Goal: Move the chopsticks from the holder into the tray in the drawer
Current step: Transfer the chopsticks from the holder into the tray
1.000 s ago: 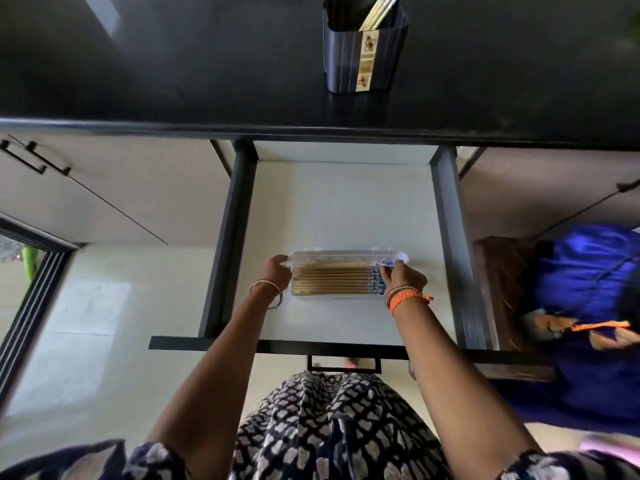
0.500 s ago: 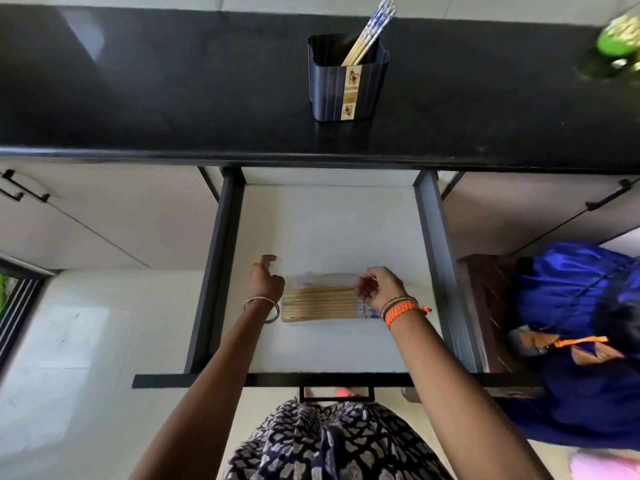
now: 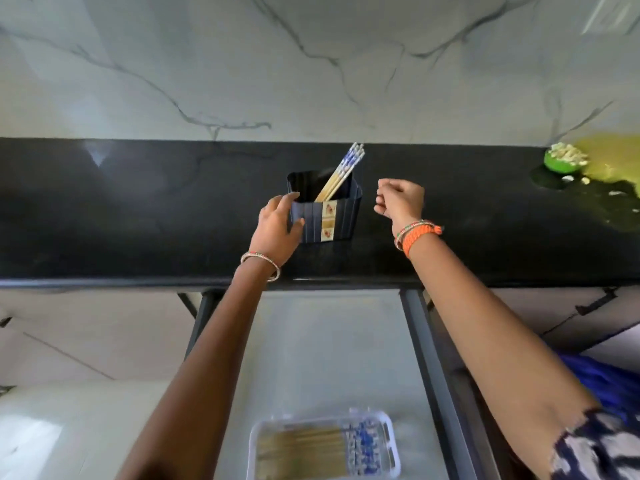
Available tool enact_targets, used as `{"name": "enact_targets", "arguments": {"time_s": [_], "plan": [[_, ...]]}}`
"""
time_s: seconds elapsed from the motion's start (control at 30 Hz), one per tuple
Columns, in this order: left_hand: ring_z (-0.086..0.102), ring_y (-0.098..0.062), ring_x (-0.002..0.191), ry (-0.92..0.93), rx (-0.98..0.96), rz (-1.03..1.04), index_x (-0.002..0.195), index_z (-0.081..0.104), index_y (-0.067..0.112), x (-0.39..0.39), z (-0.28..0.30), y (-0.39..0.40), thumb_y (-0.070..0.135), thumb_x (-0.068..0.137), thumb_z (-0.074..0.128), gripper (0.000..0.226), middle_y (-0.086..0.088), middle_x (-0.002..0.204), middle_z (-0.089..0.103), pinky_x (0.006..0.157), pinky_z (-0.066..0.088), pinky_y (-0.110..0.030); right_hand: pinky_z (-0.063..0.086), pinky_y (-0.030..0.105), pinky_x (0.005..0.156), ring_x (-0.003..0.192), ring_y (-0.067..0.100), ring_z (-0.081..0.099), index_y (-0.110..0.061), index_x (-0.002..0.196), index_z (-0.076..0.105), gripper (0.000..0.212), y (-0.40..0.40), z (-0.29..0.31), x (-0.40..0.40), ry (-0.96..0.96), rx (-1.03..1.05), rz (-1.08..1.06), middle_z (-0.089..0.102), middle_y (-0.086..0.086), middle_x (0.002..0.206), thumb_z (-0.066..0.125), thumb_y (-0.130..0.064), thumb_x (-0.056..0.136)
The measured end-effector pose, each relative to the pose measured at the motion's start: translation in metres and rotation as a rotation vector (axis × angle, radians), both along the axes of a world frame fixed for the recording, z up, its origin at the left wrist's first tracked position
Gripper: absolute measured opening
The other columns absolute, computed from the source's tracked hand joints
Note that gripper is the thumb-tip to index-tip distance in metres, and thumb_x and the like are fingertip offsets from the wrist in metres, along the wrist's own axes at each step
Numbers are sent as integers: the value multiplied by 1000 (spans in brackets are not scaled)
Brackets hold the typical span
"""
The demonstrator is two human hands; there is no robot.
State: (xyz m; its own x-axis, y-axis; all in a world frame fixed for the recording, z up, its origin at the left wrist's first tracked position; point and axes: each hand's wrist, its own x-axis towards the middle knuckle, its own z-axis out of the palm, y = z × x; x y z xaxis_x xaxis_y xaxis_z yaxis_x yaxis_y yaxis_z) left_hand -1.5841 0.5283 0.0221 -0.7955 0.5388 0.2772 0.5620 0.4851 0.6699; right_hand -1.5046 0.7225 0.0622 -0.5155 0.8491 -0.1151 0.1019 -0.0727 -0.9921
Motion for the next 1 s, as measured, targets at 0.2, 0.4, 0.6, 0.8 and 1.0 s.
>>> {"name": "enact_targets", "arguments": {"time_s": [0.2,0.4,0.6,0.8,1.0], "plan": [[26,-29,137,26,-108,11,130,48,18,-52,-20,27,27,89,55,42,-11,142,39,111,29,-43,52,52,92,99,44,64,11,103,64,28,51,-9,-83,-95,151,61,66,32,105,61,-11,86],[30,-27,134,61,-35,24,112,60,17,-59,-39,34,25,88,57,26,-9,136,46,107,31,-39,56,26,66,92,20,67,-8,110,66,25,66,-22,-118,21,-55,139,68,7,98,66,-9,85],[33,-27,133,45,-12,35,110,60,19,-59,-41,35,25,87,58,24,-9,139,45,104,36,-40,58,22,64,80,16,68,-1,98,67,16,71,-28,-121,86,-95,87,69,8,88,69,-6,83],[36,-27,131,1,-10,46,117,56,20,-53,-33,34,25,87,58,31,-8,140,43,104,38,-41,59,22,63,69,9,65,3,101,67,20,67,-8,-106,119,-94,23,68,6,81,68,-2,83],[42,-25,128,-47,89,132,132,41,17,-36,-13,14,21,87,58,48,-10,140,43,104,43,-41,59,24,65,72,12,65,2,100,67,16,60,69,-47,319,-41,-56,65,3,76,65,0,84]]}}
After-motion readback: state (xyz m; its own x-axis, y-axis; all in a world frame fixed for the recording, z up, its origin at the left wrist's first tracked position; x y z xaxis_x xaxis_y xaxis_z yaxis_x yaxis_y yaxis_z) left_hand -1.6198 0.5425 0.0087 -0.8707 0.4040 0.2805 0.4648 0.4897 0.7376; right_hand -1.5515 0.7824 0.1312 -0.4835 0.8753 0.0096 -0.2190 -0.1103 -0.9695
